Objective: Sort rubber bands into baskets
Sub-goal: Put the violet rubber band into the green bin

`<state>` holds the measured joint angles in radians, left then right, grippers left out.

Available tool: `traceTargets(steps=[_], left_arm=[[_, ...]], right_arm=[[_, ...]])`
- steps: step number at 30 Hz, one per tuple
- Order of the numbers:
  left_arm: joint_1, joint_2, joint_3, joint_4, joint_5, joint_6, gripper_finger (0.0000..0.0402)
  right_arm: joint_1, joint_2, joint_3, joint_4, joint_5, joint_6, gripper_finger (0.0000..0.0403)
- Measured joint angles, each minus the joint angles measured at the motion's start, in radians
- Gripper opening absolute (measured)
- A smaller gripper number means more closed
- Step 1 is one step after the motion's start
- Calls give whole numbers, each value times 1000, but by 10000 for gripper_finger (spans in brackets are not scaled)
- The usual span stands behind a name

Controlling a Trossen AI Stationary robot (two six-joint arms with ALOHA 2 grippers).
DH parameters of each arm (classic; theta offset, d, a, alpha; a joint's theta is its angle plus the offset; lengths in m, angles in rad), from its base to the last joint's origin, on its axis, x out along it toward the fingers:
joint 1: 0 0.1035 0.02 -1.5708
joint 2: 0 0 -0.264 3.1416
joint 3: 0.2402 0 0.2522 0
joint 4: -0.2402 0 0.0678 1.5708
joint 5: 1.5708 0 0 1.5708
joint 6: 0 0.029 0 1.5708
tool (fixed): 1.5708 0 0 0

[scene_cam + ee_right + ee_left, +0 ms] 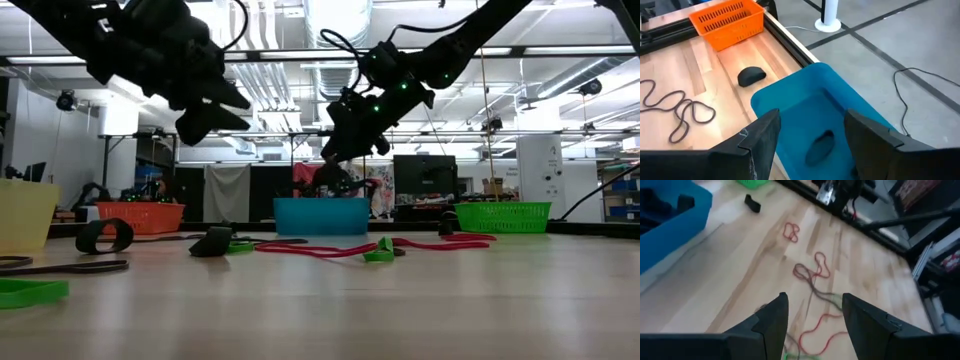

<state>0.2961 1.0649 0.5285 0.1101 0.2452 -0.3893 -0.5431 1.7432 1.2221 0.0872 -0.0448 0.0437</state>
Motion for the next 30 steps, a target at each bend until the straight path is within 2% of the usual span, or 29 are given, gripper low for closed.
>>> traceTargets(steps=[2, 7, 11, 21, 30], left_arm=[[5, 0, 0, 91, -24, -93, 171], [0, -1, 38, 381, -161, -349, 170], [-1, -1, 102, 460, -183, -454, 170], [-91, 20, 247, 414, -215, -382, 170], [-102, 19, 247, 378, -229, -360, 170]], right_arm=[[0, 0, 0, 0, 1, 1, 212], [0, 0, 0, -14, 0, 24, 212], [2, 0, 0, -36, 0, 19, 212], [2, 1, -3, -64, 1, 40, 212], [4, 2, -4, -75, 1, 61, 212]])
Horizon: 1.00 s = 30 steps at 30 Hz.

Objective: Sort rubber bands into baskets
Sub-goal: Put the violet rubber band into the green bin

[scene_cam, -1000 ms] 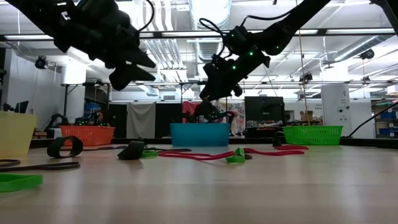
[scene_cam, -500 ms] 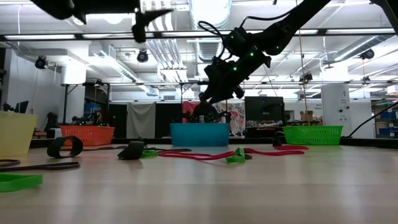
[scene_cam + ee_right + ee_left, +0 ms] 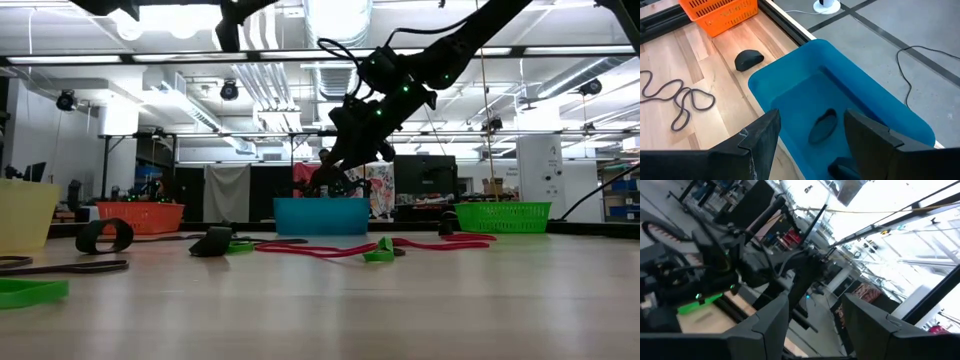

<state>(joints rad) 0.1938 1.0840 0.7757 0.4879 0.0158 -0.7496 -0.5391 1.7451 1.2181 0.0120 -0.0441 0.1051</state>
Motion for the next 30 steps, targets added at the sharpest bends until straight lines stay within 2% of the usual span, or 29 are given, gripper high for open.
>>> traceTargets(steps=[8, 12, 17, 23, 30], left_arm=[[-16, 0, -1, 30, -26, 28, 170], [-17, -1, -1, -45, -26, 117, 170], [-15, -8, -1, -259, -27, 298, 170], [-10, -11, -2, -598, -104, 524, 170], [-10, -9, -2, -926, -188, 589, 170]], right_arm=[[0, 0, -1, 0, 0, -12, 212], [0, 0, -1, -21, 0, -27, 212], [4, -35, -1, -145, -9, -42, 212], [63, -101, -1, -351, -10, -51, 212], [222, -127, -1, -508, -11, -103, 212]])
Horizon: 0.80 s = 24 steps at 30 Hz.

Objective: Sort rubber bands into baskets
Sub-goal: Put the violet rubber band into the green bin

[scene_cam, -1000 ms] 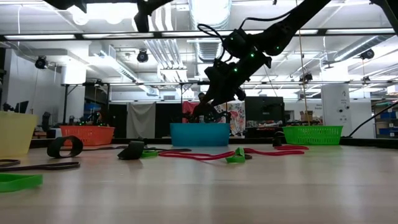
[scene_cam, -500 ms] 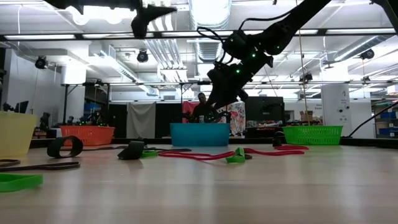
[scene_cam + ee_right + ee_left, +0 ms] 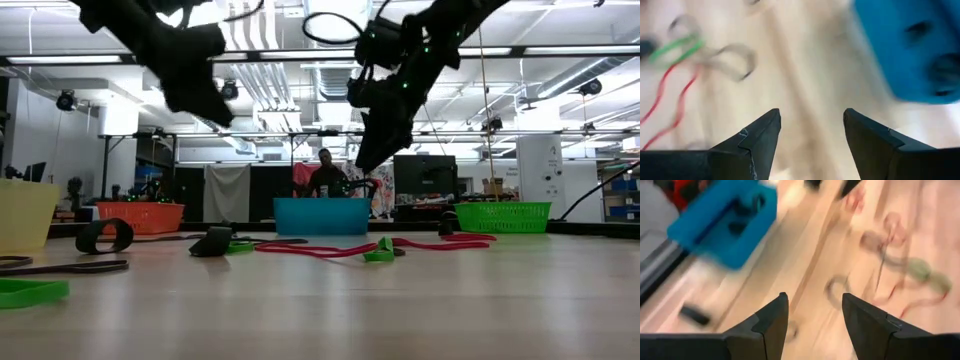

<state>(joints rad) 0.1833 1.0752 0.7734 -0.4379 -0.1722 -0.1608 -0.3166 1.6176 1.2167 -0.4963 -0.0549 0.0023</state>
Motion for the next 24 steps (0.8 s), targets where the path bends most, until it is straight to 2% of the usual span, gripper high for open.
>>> traceTargets(steps=[5, 9, 16, 20, 24], left_arm=[[0, 0, -2, -146, -1, -2, 170], [-2, 0, -14, -162, 13, 5, 170], [-28, 0, -44, -91, 32, 55, 170], [-58, 0, -93, 46, 64, 81, 170], [-85, 0, -131, 133, 112, 81, 170]], right_arm=[[109, 0, -1, -157, -2, -23, 212], [161, 0, -29, -182, 2, 13, 212], [217, 2, -110, -172, 12, 123, 212], [239, 2, -150, -185, 86, 196, 212], [248, -1, -159, -278, 132, 242, 212]])
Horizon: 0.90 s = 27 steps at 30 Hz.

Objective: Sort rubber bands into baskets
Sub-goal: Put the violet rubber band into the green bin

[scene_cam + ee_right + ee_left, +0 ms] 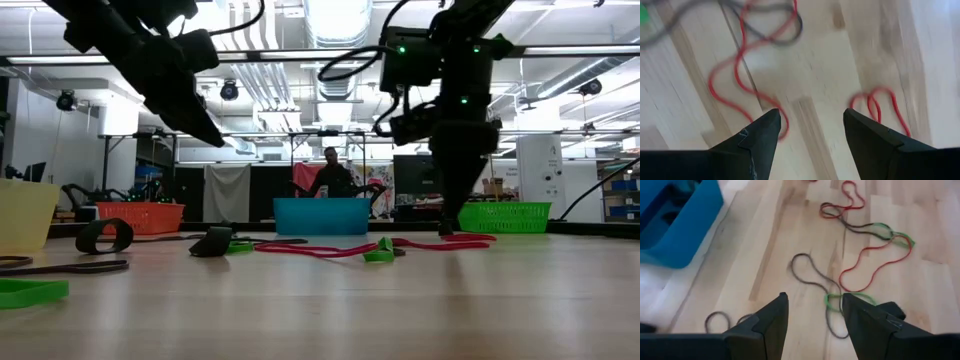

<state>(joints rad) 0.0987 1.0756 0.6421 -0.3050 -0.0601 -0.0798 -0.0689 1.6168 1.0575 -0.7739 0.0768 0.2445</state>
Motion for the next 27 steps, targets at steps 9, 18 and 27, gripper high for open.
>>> traceTargets(steps=[9, 18, 27], left_arm=[[-27, 25, -39, 189, 1, -33, 170], [-27, 66, -36, 302, 0, -34, 170], [-27, 134, -36, 432, 0, -61, 170]], right_arm=[[41, -12, -46, 160, -6, -61, 212], [138, -13, -76, 246, 110, -31, 212], [134, -14, -83, 384, 135, -201, 212]])
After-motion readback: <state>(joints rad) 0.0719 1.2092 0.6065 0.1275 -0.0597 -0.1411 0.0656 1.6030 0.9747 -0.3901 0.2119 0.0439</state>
